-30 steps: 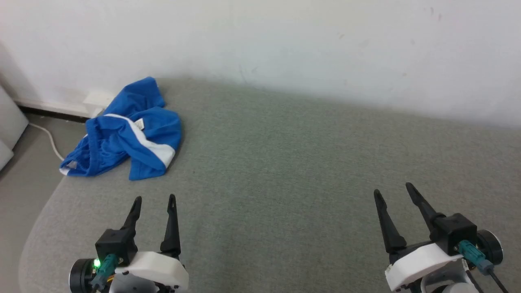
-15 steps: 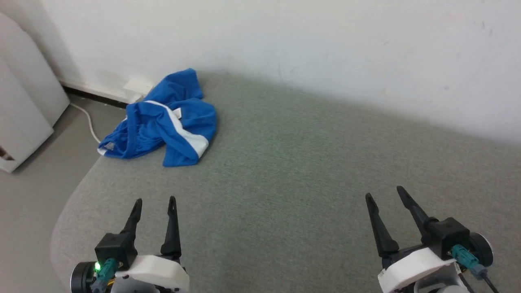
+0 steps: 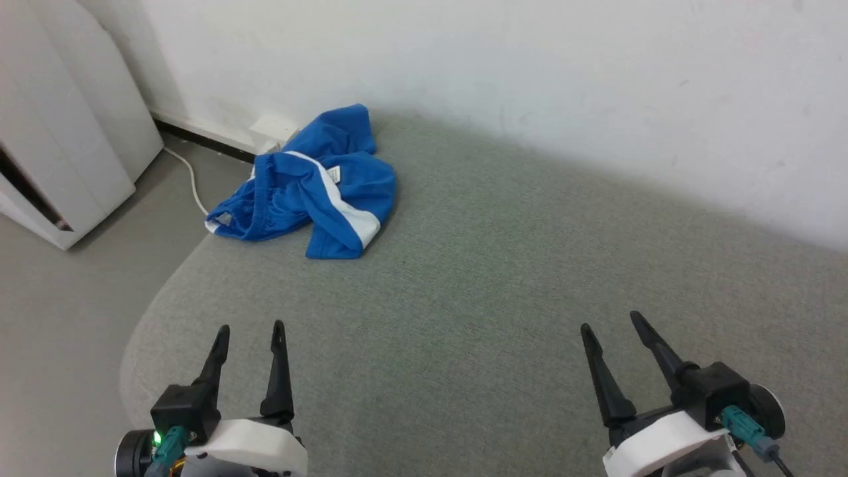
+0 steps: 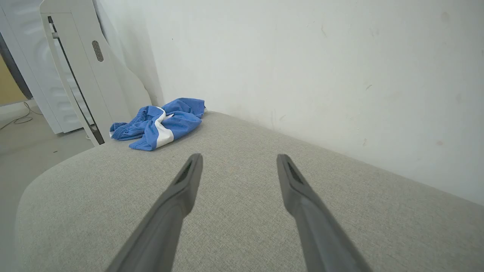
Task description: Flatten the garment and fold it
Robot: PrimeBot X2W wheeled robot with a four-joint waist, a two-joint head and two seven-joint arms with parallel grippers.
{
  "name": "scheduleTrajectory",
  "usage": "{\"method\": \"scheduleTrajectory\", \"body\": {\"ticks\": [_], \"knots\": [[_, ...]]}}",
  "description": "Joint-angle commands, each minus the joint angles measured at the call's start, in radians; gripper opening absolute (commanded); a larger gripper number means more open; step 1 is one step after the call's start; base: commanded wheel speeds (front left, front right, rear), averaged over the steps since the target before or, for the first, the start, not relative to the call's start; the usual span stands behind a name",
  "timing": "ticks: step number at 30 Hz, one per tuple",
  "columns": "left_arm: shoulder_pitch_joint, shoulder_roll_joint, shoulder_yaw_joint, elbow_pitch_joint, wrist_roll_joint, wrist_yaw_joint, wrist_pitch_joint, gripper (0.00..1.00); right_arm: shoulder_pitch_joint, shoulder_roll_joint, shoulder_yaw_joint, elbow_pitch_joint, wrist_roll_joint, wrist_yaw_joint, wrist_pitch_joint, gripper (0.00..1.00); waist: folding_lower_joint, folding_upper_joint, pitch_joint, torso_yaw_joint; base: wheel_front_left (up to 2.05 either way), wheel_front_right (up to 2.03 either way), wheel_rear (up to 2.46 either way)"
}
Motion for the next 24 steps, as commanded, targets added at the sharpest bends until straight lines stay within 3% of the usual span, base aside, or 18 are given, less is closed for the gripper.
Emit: {"method": "scheduleTrajectory", "body": {"ticks": [1,12,19,24], "knots": [[0.017,-0.004,-0.001,0.004,-0.01,0.007,-0.014,1.0,0.011,0.003,0.009,0.006,0.006,-0.002,-0.012,1.0,0.0,0.0,0.002,0.013,0.0,0.0,0.0],[0.011,-0.005,-0.007,0.003,-0.04,0.008,-0.037,1.0,0.013,0.004,0.027,0.026,0.002,-0.002,-0.035,1.0,0.0,0.0,0.028,0.062,0.0,0.0,0.0],[-0.047,-0.005,0.016,0.056,-0.081,-0.042,-0.052,1.0,-0.021,0.004,0.021,0.027,-0.012,-0.002,-0.05,1.0,0.0,0.0,0.115,0.057,0.0,0.0,0.0],[-0.217,0.016,0.01,0.191,-0.068,-0.073,-0.062,1.0,-0.054,-0.008,0.03,-0.001,-0.057,-0.002,-0.06,1.0,0.0,0.0,0.216,0.041,0.0,0.0,0.0]]}}
